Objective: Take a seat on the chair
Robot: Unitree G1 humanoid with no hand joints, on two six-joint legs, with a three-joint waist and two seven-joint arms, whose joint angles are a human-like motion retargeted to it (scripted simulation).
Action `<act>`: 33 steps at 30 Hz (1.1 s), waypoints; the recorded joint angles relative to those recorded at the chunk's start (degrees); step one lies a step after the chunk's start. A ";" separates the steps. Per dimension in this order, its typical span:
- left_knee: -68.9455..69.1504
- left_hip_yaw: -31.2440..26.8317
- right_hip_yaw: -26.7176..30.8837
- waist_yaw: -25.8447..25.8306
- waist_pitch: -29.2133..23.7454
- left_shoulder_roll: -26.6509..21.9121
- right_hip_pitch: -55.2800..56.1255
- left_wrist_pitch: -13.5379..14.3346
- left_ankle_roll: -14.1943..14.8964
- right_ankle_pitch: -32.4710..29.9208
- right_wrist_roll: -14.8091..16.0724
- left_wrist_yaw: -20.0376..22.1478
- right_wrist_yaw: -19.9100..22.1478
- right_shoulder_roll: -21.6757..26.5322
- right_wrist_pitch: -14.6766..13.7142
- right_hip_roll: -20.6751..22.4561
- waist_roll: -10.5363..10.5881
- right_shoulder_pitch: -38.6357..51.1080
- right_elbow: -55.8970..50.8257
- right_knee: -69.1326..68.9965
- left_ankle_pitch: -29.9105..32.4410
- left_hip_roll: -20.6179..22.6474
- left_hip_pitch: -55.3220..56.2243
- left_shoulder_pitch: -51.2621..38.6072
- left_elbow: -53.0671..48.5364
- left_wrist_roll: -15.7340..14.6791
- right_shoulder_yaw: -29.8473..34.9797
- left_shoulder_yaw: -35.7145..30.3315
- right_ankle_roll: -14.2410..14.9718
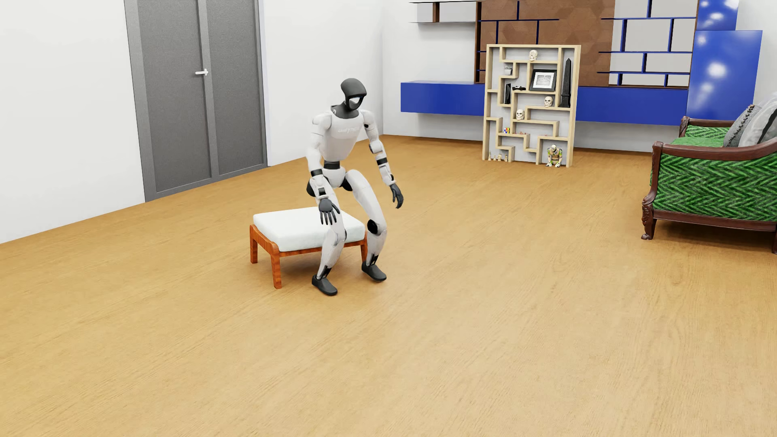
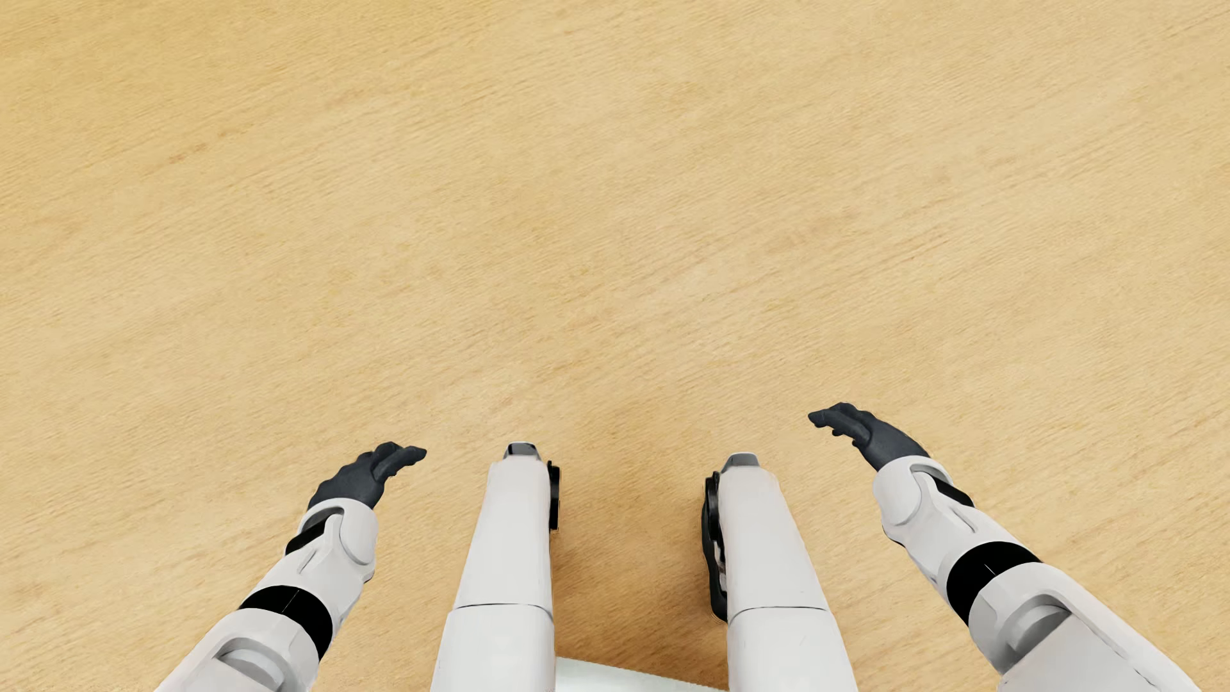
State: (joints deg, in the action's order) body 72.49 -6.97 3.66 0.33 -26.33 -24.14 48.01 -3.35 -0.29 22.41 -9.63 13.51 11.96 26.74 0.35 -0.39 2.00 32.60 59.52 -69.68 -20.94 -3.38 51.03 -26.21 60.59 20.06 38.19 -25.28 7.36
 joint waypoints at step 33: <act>32.94 -4.62 4.19 -0.18 -6.24 3.33 20.69 -3.08 -0.89 -2.35 -1.21 -8.62 -2.95 -4.11 3.21 -0.56 -0.14 3.16 -1.41 -33.28 -0.06 1.86 19.65 -9.14 -3.41 0.39 4.33 -4.46 0.80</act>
State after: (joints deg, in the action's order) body 105.43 -11.59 7.85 0.15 -32.57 -20.80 68.70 -6.43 -1.17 20.06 -10.85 4.90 9.01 22.63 3.56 -0.94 1.86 35.76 58.11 -102.96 -21.00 -1.52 70.68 -35.35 57.18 20.45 42.52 -29.74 8.16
